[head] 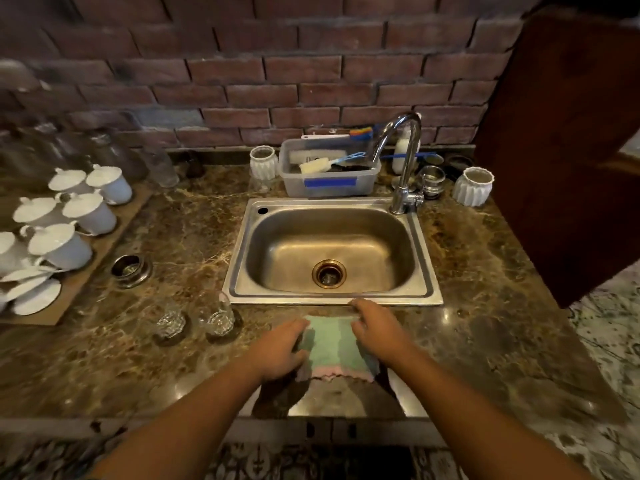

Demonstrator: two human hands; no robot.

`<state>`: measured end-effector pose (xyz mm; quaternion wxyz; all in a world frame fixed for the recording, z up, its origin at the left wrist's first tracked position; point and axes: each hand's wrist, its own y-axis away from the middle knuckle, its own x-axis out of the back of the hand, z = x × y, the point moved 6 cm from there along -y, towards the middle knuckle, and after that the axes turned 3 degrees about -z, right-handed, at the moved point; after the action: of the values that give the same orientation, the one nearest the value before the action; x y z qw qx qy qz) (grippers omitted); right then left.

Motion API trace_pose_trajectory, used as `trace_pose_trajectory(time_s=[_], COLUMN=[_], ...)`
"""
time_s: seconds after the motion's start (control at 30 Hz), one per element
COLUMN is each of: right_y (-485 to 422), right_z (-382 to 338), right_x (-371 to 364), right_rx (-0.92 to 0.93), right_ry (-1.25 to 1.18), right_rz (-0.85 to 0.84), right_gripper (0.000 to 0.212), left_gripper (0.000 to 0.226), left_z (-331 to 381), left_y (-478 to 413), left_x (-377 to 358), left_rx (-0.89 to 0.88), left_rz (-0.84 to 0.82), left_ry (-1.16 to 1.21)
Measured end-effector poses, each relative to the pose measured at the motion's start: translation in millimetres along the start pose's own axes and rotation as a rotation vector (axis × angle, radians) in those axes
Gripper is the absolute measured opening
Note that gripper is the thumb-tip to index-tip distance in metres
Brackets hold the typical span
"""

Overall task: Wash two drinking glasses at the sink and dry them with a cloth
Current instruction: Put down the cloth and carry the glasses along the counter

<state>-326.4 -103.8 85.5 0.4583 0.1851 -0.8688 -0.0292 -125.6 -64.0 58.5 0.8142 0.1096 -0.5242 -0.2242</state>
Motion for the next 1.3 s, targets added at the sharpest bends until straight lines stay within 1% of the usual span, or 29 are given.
trace_pose_trajectory(time_s=[0.07, 0.13, 0.2, 0.33, 0.53, 0.6, 0.7, 0.77, 0.9, 1.0, 1.1, 1.2, 1.3], right_y=[11.2, 21.3, 29.9, 37.1, 20.9, 13.2, -2.4, -16.4, -48.5, -68.0, -82.7, -92.0, -96.8], right_z=[-19.2, -42.2, -67.6, -126.8, -203.8, -219.6, -233.4, -237.7, -247.6, -257.2, -262.6, -262.5, -257.5], right_x=[2.5, -4.2, -15.9, -39.2, -61.6, -69.8, -79.1, -84.0, -98.4, -120.3, -138.5, -149.4, -154.9], right_rx=[-0.039, -0.072, -0.095, -0.089, 0.042, 0.084, 0.115, 0.139, 0.203, 0.239, 0.268, 0.305, 0.323], right_ry=[0.032, 0.093, 0.111, 0.148, 0.228, 0.271, 0.315, 0.329, 0.368, 0.381, 0.456, 0.534, 0.538], right_rz=[0.079, 0.104, 0.102, 0.058, 0.048, 0.012, -0.031, -0.049, -0.097, -0.213, -0.295, -0.324, -0.344], right_gripper=[0.035, 0.030, 0.026, 0.033, 0.038, 0.045, 0.057, 0.066, 0.088, 0.102, 0.106, 0.095, 0.085], left_gripper=[0.056, 0.044, 0.032, 0.017, 0.015, 0.021, 0.038, 0.055, 0.088, 0.104, 0.108, 0.104, 0.096], left_z=[-15.0, -33.7, -53.7, -90.9, -134.8, -151.7, -170.8, -177.9, -187.3, -199.3, -210.2, -215.5, -217.7], left_y=[20.0, 43.9, 70.0, 113.7, 141.3, 143.4, 137.6, 128.7, 103.5, 87.5, 74.9, 66.4, 63.4], left_x=[18.3, 40.8, 64.6, 107.3, 135.6, 135.8, 132.7, 131.0, 127.2, 122.4, 117.8, 115.4, 116.6], left_rx=[-0.033, -0.062, -0.080, -0.073, -0.050, -0.015, 0.017, 0.048, 0.174, 0.265, 0.296, 0.302, 0.341], left_rz=[0.040, 0.101, 0.170, 0.302, 0.441, 0.441, 0.433, 0.407, 0.272, 0.130, 0.039, -0.003, -0.007], left_ry=[0.029, 0.064, 0.047, 0.036, -0.036, -0.060, -0.104, -0.125, -0.197, -0.230, -0.263, -0.270, -0.259])
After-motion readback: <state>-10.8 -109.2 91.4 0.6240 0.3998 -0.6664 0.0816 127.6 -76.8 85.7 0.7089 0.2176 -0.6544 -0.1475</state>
